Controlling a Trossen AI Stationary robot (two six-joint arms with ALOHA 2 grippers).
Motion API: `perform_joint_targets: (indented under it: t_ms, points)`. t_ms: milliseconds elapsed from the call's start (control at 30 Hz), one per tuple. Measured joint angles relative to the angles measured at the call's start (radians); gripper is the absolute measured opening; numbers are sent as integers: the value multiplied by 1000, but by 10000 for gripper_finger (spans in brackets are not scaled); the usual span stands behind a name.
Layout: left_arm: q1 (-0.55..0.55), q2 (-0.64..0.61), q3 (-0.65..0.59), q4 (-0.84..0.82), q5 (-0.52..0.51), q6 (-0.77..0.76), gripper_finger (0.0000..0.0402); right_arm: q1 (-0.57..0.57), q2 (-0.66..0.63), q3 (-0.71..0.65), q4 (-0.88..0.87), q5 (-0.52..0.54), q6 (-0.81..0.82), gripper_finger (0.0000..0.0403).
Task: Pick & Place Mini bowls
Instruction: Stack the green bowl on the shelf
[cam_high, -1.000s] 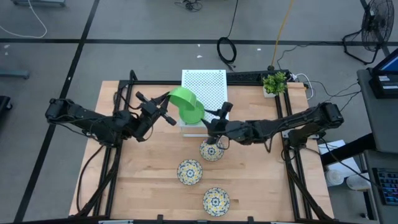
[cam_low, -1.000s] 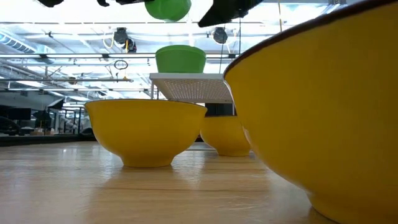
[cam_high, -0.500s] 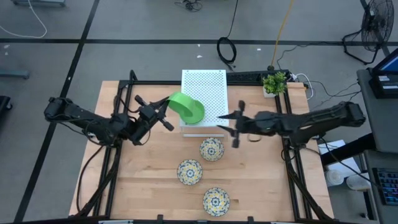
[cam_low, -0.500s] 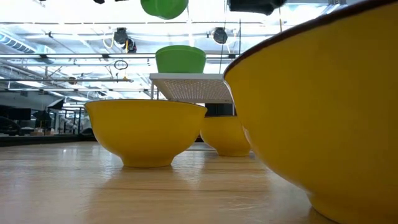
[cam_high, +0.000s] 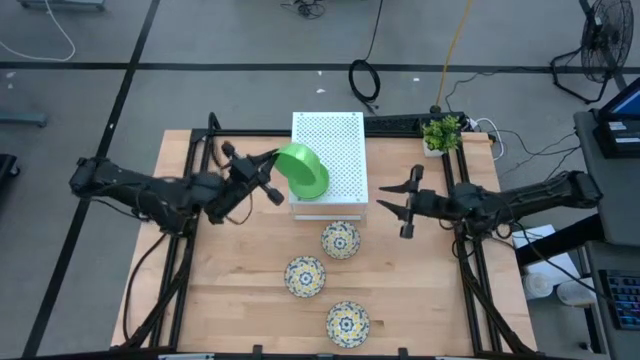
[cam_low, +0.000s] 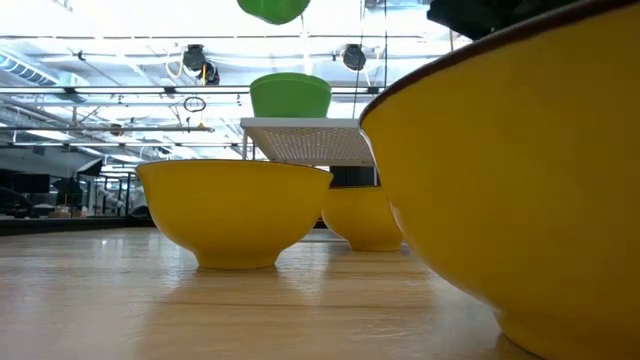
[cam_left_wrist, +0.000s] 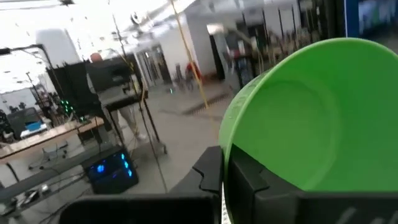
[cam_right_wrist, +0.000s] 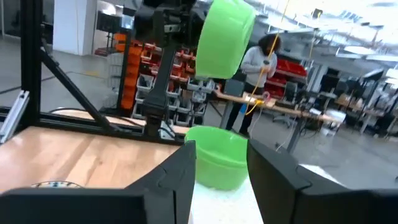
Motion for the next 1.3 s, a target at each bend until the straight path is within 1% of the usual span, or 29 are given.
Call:
perform_joint_targets:
  t_ms: [67,133,200,267,400,500,600,733,833,933,1000,1100,1233,1300]
  points:
    - [21,8,120,-230,46,-101,12,0,-33,0,-11,0,-20,130]
    - [49,20,241,-464,116,-211,12,0,-68,0,-10,0,-35,130]
    - [85,32,359,-650,222,-307,6,0,-103,0,-12,0,-50,130]
    - [134,45,471,-794,343,-385,7,0,-133,0,-17,0,-61,130]
    - [261,91,674,-1001,624,-525,12,0,-169,0,-99,0,-79,130]
    - [364,145,820,-1089,804,-589,6,0,-180,0,-127,0,-95,130]
    - [449,215,954,-1139,903,-605,9,0,-186,0,-125,0,-98,130]
    - [545,327,1117,-1296,966,-639,5,0,-186,0,-125,-1,-111,130]
    - [590,401,1175,-1441,1062,-662,8,0,-186,0,-125,-1,-125,130]
    - [606,460,1180,-1539,1169,-655,5,0,-189,0,-125,-1,-146,130]
    - [613,491,1180,-1588,1209,-647,5,0,-189,0,-124,-1,-157,130]
    - [617,534,1180,-1639,1216,-611,8,0,-189,0,-117,-1,-172,130]
    - [616,594,1181,-1699,1194,-588,5,0,-189,0,-109,0,-183,130]
    - [616,619,1181,-1717,1190,-586,9,0,-189,0,-106,0,-184,130]
